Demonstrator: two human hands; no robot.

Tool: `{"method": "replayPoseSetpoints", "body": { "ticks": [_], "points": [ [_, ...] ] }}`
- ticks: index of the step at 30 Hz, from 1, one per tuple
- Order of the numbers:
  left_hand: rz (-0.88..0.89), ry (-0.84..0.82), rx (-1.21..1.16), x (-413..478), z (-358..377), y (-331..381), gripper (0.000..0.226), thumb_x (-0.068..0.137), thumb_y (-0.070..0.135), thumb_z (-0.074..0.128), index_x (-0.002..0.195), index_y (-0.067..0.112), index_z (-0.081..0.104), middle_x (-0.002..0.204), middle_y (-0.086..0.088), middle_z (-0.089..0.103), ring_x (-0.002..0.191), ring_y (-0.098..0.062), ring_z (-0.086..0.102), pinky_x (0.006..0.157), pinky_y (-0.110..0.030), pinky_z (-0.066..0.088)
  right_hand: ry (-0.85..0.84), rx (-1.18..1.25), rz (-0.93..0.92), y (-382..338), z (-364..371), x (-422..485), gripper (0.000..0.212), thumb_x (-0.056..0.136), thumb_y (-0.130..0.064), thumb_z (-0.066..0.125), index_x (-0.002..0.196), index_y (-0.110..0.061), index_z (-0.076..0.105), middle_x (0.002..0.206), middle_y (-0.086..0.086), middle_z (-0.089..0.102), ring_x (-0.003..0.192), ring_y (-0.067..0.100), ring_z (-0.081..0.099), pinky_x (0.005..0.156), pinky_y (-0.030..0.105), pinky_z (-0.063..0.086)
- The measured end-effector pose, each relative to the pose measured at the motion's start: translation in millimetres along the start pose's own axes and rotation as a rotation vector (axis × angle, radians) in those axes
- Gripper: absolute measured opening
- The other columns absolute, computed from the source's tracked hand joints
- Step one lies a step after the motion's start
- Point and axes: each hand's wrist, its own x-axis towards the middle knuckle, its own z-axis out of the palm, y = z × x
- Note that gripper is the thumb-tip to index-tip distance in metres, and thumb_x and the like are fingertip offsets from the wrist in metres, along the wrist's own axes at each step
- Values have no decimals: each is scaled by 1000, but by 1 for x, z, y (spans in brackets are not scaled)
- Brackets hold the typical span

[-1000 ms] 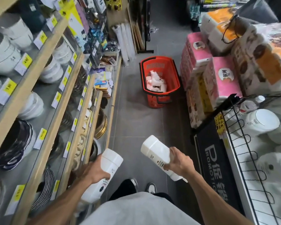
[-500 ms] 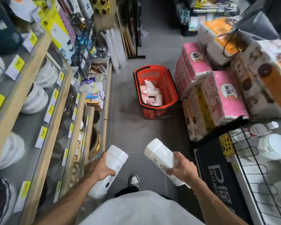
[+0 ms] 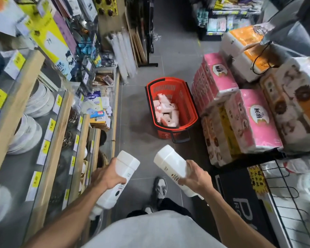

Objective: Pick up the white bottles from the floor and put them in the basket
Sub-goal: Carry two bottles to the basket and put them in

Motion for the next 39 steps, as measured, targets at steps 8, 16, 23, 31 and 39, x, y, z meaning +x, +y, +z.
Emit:
{"method": "replayPoseSetpoints", "body": {
  "ticks": [8,16,23,31,39],
  "points": [
    [-53,-22,-75,43,-25,21,93,65,57,77,140,32,30,111,0,67,82,-23,58,69,-29,44,-100,-17,39,-3,-31,74,79,57,-57,76,125,-33,44,106,-13,63,88,17,65,80,36,57],
    [-105,-38,-22,92,-56,47,97,59,59,72,143,35,28,108,1,68,89,-24,64,71,-30,48,-116,57,47,-4,-75,163,80,52,-61,75,123,-38,47,106,-14,65,94,18,66,83,37,57],
    [-70,-85,61,148,-88,82,102,52,64,64,144,41,26,117,2,69,101,-29,65,75,-31,49,-76,111,108,1,-110,213,74,56,-58,75,121,-34,48,111,-9,66,101,24,67,87,38,54],
    [88,-143,153,248,-134,133,97,55,60,66,142,42,30,118,4,69,103,-27,65,83,-32,53,-92,178,241,-11,-132,265,70,58,-55,77,120,-37,49,102,-13,63,95,17,65,82,33,54],
    [197,-209,256,360,-198,171,97,54,65,64,140,43,25,113,3,69,96,-27,66,79,-31,54,-40,251,374,-56,-164,317,73,61,-51,79,126,-37,50,113,-13,63,102,16,63,79,30,47]
  ]
}}
